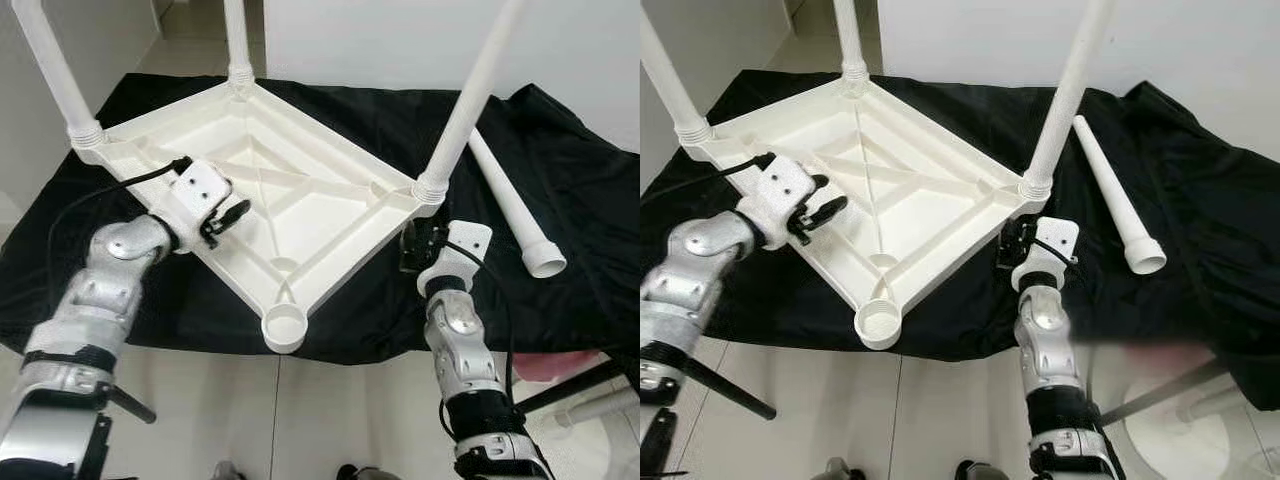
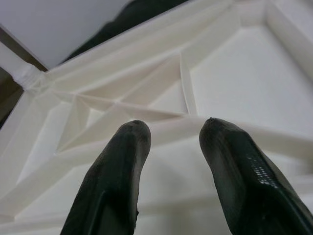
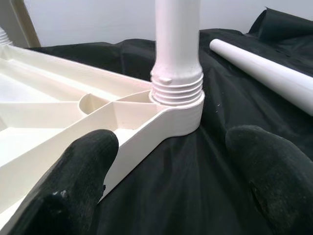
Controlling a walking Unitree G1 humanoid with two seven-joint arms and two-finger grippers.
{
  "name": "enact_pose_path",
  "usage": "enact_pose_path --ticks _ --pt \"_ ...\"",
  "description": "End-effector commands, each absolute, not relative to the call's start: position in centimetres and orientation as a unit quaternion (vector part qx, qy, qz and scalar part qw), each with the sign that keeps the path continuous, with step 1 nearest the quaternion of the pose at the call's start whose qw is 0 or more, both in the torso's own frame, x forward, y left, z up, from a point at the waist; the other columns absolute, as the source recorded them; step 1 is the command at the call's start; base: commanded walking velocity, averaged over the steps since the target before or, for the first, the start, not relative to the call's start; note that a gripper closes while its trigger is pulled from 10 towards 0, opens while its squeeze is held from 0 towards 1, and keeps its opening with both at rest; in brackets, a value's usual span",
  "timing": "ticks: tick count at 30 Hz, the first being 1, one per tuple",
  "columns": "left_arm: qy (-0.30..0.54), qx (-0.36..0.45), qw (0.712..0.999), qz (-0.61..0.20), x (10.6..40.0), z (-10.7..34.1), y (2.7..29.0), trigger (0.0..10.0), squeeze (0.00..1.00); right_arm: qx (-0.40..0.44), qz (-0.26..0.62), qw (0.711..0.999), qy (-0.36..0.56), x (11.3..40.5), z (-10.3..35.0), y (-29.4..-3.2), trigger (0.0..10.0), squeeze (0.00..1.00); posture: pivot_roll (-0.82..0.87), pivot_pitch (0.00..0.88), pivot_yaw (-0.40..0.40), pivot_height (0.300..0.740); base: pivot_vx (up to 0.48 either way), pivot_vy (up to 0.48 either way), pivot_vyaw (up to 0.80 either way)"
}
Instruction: Building children table
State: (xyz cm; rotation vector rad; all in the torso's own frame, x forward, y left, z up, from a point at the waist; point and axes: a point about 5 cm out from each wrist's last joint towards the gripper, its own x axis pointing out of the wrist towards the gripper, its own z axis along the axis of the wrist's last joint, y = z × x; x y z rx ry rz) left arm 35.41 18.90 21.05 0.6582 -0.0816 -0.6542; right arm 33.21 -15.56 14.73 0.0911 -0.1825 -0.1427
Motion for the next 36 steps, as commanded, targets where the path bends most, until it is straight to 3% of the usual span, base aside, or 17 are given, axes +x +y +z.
enact_pose_path --ticks 1,10,12,14,16,23,36 --pt "-0.009 0.334 0.881 -0.335 34.8 19.8 19.6 10.0 0.00 0.052 -0.069 0.993 -0.085 33.7 14.7 -15.2 10.0 0.00 0.04 0.107 -0.024 0.740 0.000 0.000 0.00" --pt "0.035 0.363 0.831 -0.420 32.1 17.8 19.6 10.0 0.00 0.067 -0.083 0.993 -0.058 34.9 14.5 -14.7 10.0 0.00 0.06 0.115 -0.041 0.740 0.000 0.000 0.00" --pt "0.048 0.362 0.817 -0.446 31.4 17.2 19.2 10.0 0.00 0.068 -0.085 0.993 -0.050 35.1 14.3 -14.5 10.0 0.00 0.06 0.116 -0.042 0.740 0.000 0.000 0.00" --pt "0.070 0.370 0.785 -0.492 30.0 15.8 18.4 10.0 0.00 0.065 -0.093 0.993 -0.036 35.6 14.0 -14.4 10.0 0.00 0.07 0.120 -0.038 0.740 0.000 0.000 0.00" --pt "0.075 0.372 0.777 -0.503 29.7 15.5 18.2 10.0 0.00 0.065 -0.098 0.993 -0.032 35.7 13.9 -14.4 10.0 0.00 0.07 0.120 -0.038 0.740 0.000 0.000 0.00" --pt "0.073 0.373 0.757 -0.532 28.8 15.0 16.9 10.0 0.00 0.079 -0.139 0.987 -0.002 35.5 12.4 -14.3 10.0 0.00 0.08 0.125 -0.033 0.740 0.000 0.000 0.00" --pt "0.076 0.350 0.751 -0.554 27.1 14.2 15.3 10.0 0.00 0.091 -0.121 0.988 0.021 35.8 11.3 -13.8 10.0 0.00 0.07 0.137 -0.020 0.740 0.000 0.000 0.00"
